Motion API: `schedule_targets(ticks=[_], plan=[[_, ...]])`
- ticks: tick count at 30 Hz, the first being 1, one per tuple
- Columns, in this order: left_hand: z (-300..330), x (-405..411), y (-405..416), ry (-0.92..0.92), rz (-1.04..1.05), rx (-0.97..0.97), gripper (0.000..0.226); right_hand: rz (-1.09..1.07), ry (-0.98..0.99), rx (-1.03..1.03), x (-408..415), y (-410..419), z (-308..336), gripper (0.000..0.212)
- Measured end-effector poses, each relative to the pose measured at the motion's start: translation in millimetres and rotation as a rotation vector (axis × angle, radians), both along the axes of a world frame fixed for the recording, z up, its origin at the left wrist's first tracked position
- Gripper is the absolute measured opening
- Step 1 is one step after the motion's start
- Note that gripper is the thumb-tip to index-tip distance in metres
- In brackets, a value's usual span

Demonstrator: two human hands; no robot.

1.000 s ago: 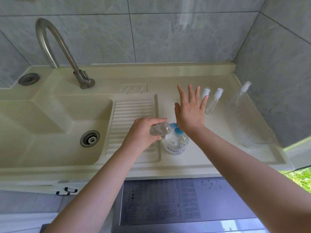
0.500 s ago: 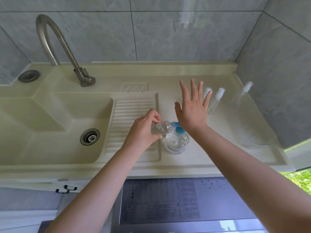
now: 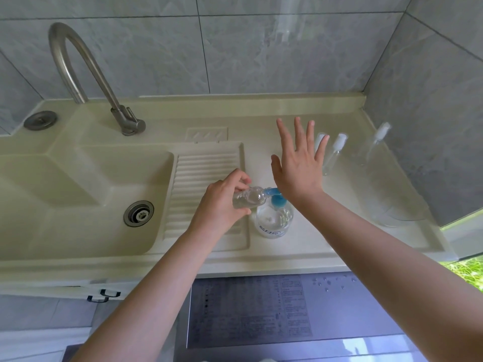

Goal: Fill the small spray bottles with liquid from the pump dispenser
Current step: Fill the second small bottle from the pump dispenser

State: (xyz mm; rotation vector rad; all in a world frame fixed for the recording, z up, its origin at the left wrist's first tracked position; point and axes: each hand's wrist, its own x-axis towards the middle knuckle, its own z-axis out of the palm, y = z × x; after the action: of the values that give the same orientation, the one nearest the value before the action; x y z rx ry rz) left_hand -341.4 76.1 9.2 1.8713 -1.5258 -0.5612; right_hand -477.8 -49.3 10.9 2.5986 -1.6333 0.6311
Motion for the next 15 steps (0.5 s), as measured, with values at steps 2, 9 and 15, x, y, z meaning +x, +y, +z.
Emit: schedule_targets(ticks=[2,9,15], plan=[[-0.6,0.4,0.2,-0.004,-0.006,-0.007,0.057,0.0,0.012,-0.004,1.1,1.5,-1.4,0.074],[-2.2,0.1,-1.9,0.004,-0.029,-0.025,0.051,-0.021,0.019,0.084,-0.3,4.4,-10.8,0.069],[1.3,4.1,-1.4,0.076,-0.047,-0.003,0.05,-0.017,0.004,0.094,-0.9,0.1,1.2,0.075]])
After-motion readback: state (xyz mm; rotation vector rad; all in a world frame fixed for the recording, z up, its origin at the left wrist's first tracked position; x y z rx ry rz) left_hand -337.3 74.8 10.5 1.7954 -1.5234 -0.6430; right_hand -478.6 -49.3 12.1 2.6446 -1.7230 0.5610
